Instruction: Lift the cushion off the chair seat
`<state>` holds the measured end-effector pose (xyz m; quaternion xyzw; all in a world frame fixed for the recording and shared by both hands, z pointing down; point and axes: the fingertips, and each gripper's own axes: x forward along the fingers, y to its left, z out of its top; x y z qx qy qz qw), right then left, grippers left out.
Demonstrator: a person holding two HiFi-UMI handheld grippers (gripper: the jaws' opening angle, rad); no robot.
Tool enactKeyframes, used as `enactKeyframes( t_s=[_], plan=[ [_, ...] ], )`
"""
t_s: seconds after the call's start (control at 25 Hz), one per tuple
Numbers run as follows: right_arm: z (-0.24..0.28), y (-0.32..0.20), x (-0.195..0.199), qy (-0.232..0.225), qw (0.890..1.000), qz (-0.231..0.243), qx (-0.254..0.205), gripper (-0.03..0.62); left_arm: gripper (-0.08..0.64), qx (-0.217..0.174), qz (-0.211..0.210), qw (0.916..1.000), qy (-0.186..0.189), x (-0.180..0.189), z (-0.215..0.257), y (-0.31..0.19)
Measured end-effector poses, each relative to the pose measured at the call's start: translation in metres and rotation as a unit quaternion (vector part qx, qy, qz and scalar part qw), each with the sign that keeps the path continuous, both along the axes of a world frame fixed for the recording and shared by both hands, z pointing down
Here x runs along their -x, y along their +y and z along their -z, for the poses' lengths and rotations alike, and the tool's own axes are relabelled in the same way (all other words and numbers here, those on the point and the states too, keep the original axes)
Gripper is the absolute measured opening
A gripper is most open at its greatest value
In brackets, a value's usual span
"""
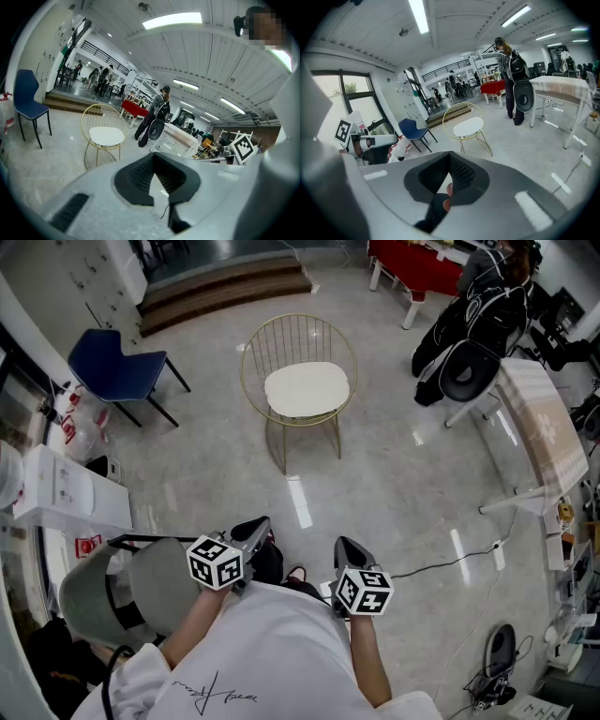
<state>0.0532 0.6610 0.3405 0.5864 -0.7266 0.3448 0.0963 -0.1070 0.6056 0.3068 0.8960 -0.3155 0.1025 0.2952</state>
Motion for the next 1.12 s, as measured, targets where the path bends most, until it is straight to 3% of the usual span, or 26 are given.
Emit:
enactKeyframes(
  t_s=[0.4,0.64,1.12],
  plan=[
    [0.001,-0.008,0.010,0.000,1.000,0.026,0.004,0.005,0.005,0.015,0.014,0.9998,0.003,0.003,0.006,-0.006],
    [0.002,-0.027,0.011,-0.031,0.999,0.036,0.009,0.006,0.005,0.029,0.009,0.9995,0.003,-0.007,-0.004,-0.026],
    [-0.009,-0.099,0.005,-0.033,0.998,0.035,0.042,0.008,0.005,0.048,0.008,0.9988,0.001,-0.018,-0.011,-0.101]
  ],
)
